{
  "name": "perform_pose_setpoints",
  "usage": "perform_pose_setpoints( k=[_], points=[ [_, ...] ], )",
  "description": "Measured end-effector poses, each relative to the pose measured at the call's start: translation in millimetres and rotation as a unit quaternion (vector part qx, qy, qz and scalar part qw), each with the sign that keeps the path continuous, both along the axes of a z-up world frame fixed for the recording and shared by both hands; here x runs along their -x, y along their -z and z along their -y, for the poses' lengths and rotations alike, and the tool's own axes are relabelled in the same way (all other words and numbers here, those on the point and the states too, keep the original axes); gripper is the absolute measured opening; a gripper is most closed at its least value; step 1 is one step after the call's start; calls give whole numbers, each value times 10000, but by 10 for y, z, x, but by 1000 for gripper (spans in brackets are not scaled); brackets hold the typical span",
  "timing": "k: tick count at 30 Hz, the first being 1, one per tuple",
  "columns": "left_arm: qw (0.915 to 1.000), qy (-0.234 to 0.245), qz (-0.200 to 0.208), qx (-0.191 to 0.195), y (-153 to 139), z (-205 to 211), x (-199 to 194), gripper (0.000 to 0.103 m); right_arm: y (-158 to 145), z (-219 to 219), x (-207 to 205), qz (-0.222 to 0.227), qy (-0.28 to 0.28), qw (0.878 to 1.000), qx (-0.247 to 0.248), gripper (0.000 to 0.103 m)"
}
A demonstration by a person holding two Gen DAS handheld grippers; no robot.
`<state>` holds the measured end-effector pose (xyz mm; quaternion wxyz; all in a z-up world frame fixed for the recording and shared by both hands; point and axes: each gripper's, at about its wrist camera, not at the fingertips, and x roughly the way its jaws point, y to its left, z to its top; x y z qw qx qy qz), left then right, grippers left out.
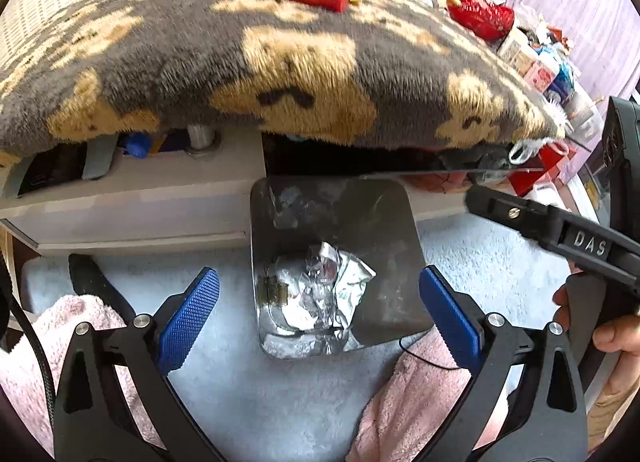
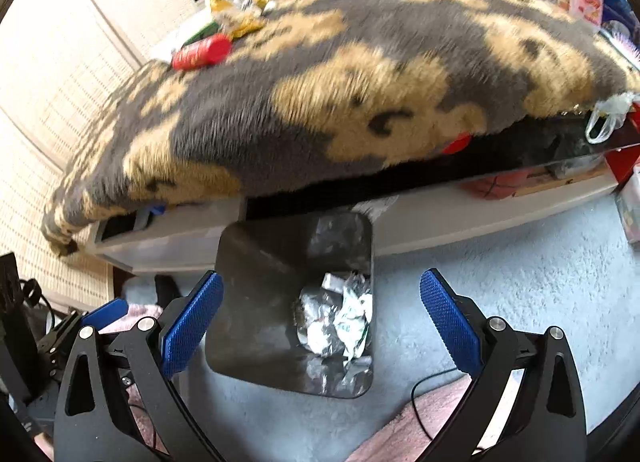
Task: Collect trash
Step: 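Lower both tools over the bin and open them to release the items, then grasp the red candy tube with the left tool while the right tool grasps the yellow wrapper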
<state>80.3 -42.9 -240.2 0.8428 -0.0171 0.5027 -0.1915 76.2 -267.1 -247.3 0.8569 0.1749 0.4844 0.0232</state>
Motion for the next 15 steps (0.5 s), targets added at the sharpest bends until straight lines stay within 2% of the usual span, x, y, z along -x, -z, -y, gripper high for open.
perform_pose_setpoints(
  k=[6, 15],
  points=[
    [9997, -120, 210, 104, -229, -43, -176, 95, -366, 178, -149, 375, 164, 9991, 87, 99],
    [9982, -263, 524, 90, -532, -28, -668, 95, -748, 221, -612, 797, 146, 9963, 304, 99]
  ],
)
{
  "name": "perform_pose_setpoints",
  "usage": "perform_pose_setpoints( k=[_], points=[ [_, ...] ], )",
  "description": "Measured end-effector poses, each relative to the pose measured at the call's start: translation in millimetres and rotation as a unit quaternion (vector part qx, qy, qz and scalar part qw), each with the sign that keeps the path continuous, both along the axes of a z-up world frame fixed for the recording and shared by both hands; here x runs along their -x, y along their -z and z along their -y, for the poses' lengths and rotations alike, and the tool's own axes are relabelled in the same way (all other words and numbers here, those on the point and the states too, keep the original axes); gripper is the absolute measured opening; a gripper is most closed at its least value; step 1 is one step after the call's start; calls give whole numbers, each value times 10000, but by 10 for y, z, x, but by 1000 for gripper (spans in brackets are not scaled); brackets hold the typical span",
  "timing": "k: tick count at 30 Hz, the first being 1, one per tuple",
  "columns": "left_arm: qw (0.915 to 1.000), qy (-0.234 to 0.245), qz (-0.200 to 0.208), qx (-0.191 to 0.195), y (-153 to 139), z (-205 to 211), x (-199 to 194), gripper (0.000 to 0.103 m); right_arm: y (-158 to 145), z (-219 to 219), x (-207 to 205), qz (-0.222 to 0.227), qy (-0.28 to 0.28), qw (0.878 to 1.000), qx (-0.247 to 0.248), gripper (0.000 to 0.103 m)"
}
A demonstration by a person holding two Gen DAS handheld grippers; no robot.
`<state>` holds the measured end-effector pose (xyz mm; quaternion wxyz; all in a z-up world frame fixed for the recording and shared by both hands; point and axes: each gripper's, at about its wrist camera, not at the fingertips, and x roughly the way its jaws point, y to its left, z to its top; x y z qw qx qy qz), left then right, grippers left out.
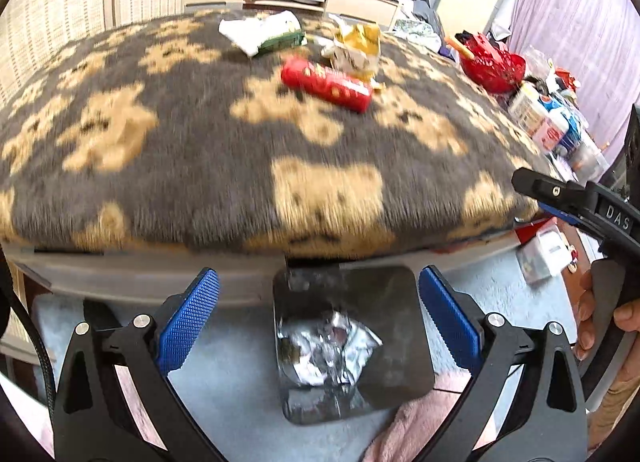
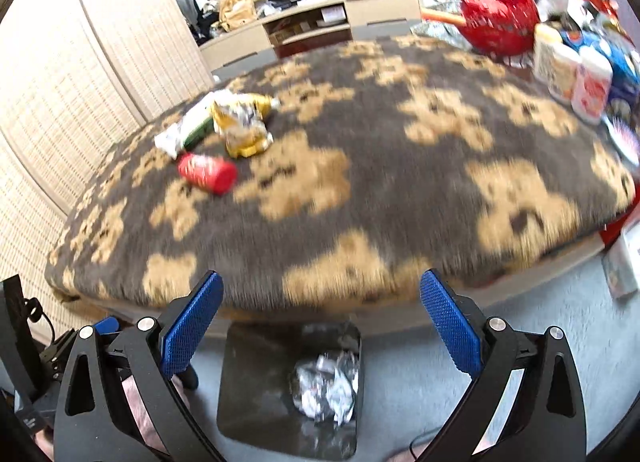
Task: Collect trash
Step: 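Grasp the red candy tube with the left tool while the right tool grasps the yellow wrapper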
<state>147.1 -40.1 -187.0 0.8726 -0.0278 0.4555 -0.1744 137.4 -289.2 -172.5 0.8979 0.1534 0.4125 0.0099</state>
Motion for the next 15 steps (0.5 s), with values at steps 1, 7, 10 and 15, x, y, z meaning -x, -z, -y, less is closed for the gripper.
perform_pose_setpoints(
  k=[1, 7, 10, 15],
  points=[
    [10000, -8, 28, -17, -26, 16, -72, 95, -48, -12, -94, 60, -11, 10000, 28, 99],
    [9999, -34, 123, 23, -115, 128, -440, 95, -221, -130, -612, 232, -191, 9995, -39, 99],
    [9999, -25, 108, 34, -118, 215, -623, 95, -278, -191, -844, 308, -306, 9990, -111, 99],
    [10000, -24, 46, 35, -103, 307, -843, 95, -299, -421, -1333, 296, -651, 9974, -115, 89]
  ],
)
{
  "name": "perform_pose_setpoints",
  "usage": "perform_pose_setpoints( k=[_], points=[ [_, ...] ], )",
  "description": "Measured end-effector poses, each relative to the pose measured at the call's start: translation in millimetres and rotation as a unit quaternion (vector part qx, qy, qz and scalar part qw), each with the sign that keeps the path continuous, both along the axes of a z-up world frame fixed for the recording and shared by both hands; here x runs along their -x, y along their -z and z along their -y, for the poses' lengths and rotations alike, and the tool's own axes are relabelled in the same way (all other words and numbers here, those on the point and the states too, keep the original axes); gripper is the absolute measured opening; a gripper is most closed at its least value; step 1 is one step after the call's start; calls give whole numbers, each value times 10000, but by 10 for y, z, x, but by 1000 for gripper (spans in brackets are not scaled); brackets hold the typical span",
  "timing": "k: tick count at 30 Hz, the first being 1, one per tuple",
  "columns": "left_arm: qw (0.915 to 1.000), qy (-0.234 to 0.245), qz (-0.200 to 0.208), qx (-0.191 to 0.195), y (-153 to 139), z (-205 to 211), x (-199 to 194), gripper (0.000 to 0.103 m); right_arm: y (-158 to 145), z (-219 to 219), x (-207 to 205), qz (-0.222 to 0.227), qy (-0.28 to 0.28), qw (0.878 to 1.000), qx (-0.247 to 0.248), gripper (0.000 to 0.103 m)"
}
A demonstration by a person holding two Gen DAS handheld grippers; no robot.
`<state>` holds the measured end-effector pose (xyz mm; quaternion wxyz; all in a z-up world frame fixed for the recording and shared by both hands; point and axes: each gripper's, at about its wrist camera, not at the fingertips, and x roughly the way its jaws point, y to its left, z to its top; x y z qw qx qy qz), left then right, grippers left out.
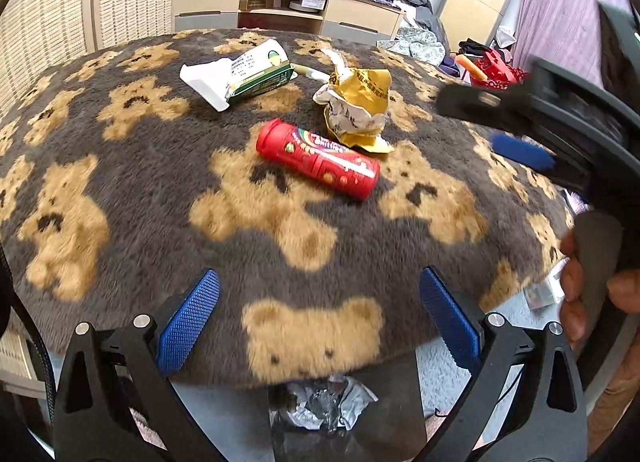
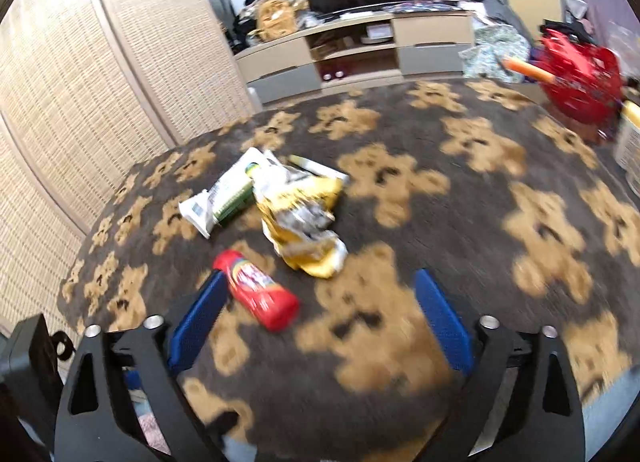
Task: Collect trash
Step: 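Grasp the red candy tube with the left tool while the right tool grasps the yellow wrapper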
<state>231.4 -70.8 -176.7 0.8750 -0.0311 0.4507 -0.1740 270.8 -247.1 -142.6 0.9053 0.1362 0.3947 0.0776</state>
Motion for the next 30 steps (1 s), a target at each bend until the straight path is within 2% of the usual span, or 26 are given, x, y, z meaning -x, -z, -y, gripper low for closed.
perform_pose_setpoints(
  k=[5, 8, 10, 11, 13, 15, 23, 30],
  points=[
    [10000, -83, -25, 40, -9, -8, -146, 95, 101, -179, -371, -117, -313, 9994, 72, 79],
    [9999, -99, -41, -8, 12, 9, -247, 95, 194, -230, -549, -289, -435, 9984, 199, 67],
    [9999, -114, -84, -27, 43, 21, -318, 95, 244, -225, -617, -370, -474, 9979, 256, 49],
    [9999, -128, -109, -27, 61, 31, -360, 95, 268, -209, -645, -395, -487, 9977, 242, 46],
    [9998, -134, -151, -14, 86, 58, -440, 95, 292, -163, -668, -375, -491, 9980, 141, 29],
    [9998, -122, -157, -7, 94, 106, -502, 95, 274, -103, -655, -284, -424, 9986, 121, 23],
    [9996, -128, -195, 154, 52, 331, -705, 95, 163, 206, -613, -42, -91, 9987, 491, 20],
    [9989, -339, -323, 60, 135, 459, -1000, 93, 40, 377, -506, 149, -101, 9987, 484, 20]
  ],
)
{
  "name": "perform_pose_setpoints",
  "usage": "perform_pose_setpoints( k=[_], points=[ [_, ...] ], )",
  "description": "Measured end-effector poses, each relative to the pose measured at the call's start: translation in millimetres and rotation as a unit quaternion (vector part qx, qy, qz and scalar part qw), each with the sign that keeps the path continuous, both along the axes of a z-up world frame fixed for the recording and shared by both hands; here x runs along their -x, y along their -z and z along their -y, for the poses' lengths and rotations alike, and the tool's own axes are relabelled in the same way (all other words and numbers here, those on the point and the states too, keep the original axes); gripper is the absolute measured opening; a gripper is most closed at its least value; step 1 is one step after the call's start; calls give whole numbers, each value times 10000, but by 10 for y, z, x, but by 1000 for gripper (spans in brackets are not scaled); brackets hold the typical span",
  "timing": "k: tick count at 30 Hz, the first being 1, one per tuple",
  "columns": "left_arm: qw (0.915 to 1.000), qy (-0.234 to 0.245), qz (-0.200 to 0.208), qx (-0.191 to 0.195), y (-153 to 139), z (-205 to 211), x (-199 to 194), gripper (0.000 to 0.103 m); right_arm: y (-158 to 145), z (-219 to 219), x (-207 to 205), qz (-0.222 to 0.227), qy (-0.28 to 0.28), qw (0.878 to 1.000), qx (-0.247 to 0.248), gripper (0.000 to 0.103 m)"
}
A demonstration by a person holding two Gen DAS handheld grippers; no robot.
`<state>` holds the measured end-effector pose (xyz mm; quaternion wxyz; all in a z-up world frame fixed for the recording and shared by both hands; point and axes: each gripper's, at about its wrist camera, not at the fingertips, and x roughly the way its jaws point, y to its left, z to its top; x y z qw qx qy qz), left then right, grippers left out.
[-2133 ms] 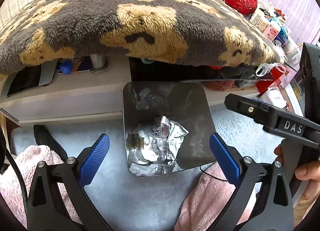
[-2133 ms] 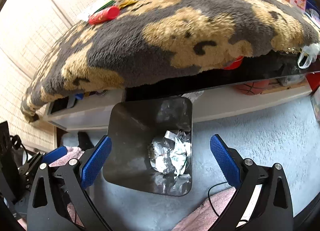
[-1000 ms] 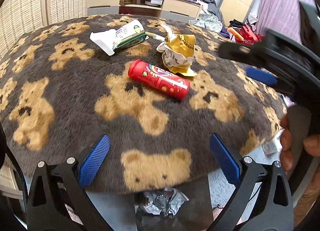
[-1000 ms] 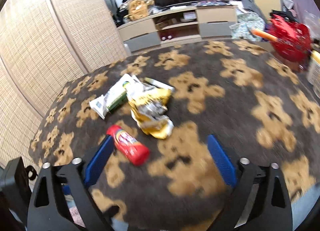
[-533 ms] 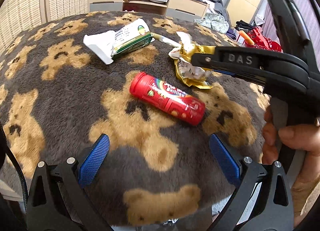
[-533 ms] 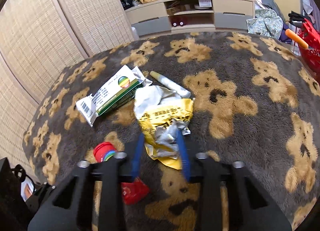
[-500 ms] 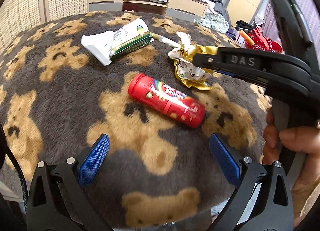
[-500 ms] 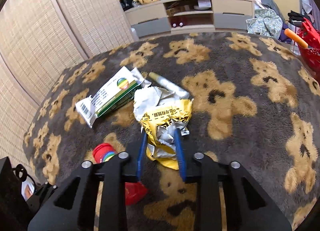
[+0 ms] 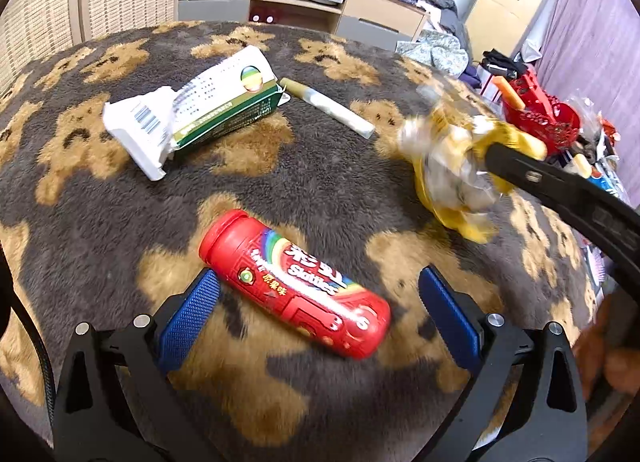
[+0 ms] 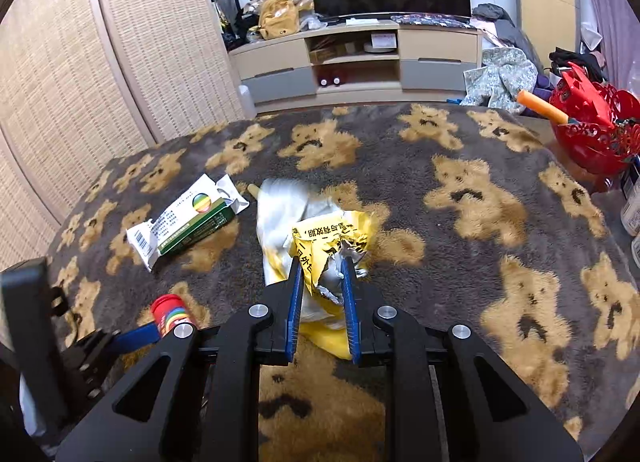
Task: Collect trash
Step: 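Grasp the red candy tube with the left tool while the right tool grasps the yellow wrapper, then carry both items over the bin and open both tools to drop them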
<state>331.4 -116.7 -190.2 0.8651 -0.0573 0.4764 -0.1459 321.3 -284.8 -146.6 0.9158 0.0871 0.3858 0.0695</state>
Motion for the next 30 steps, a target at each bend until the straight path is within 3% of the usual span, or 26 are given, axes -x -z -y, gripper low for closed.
perform_pose_setpoints(
  k=[4, 5, 10, 12, 30],
  points=[
    [9993, 40, 112, -347, 32, 32, -8, 73, 12, -2, 50, -1, -101, 9999, -115, 20],
    [9992, 49, 130, -369, 27, 19, 7, 71, 24, -10, 61, -14, -127, 9998, -144, 20],
    [9991, 79, 135, -395, 4, -91, 90, 39, 113, -55, 163, -139, -146, 9995, -236, 20],
    [9989, 139, 118, -434, -5, -101, 146, 33, 118, -59, 261, -146, -143, 9994, -291, 20],
    [9960, 684, 82, -565, -32, -321, 1374, 29, 183, -129, 1458, -385, -213, 9972, -601, 19]
  ],
)
